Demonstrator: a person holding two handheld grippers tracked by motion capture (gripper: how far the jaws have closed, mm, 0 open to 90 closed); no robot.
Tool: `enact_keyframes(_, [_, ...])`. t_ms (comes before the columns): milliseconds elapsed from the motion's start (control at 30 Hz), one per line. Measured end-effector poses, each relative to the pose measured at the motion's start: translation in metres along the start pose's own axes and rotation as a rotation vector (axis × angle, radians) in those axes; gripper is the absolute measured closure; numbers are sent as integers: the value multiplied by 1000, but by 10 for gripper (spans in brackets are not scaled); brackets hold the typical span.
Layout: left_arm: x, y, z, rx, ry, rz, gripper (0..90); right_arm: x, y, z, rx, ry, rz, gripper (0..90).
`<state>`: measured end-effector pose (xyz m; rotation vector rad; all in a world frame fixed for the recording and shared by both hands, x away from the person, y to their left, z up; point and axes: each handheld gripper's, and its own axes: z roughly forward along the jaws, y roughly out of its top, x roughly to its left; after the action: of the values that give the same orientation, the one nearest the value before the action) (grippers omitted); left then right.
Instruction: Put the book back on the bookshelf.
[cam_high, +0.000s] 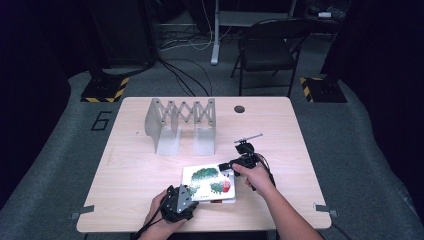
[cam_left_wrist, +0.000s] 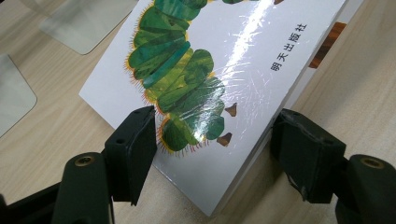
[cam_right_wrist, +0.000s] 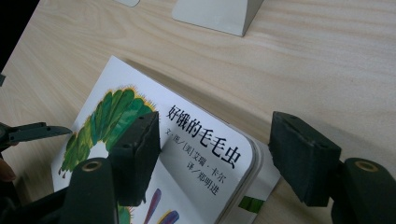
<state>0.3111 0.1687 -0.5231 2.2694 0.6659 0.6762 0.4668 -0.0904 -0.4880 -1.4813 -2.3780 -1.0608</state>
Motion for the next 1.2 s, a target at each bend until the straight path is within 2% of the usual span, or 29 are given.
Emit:
enact_keyframes(267, [0, 0, 0, 0, 0, 2, 317, 1, 0, 4, 10, 12, -7, 332])
enact_keyframes(367, [0, 0, 0, 0, 0, 1, 317, 5, -2, 6, 22, 34, -11, 355])
enact_keyframes(667, [0, 0, 0, 0, 1, -1, 316, 5, -3, 4, 5, 32, -21, 395])
enact_keyframes(867, [0, 1, -1, 10, 1, -3, 308, 3, -2, 3, 5, 45, -4, 424])
enact_keyframes(1033, [0, 1, 0, 15, -8, -2, 299, 0, -3, 6, 14, 47, 21, 421])
enact_keyframes(1200, [0, 2, 0, 11, -9, 3, 299, -1, -4, 6, 15, 49, 24, 418])
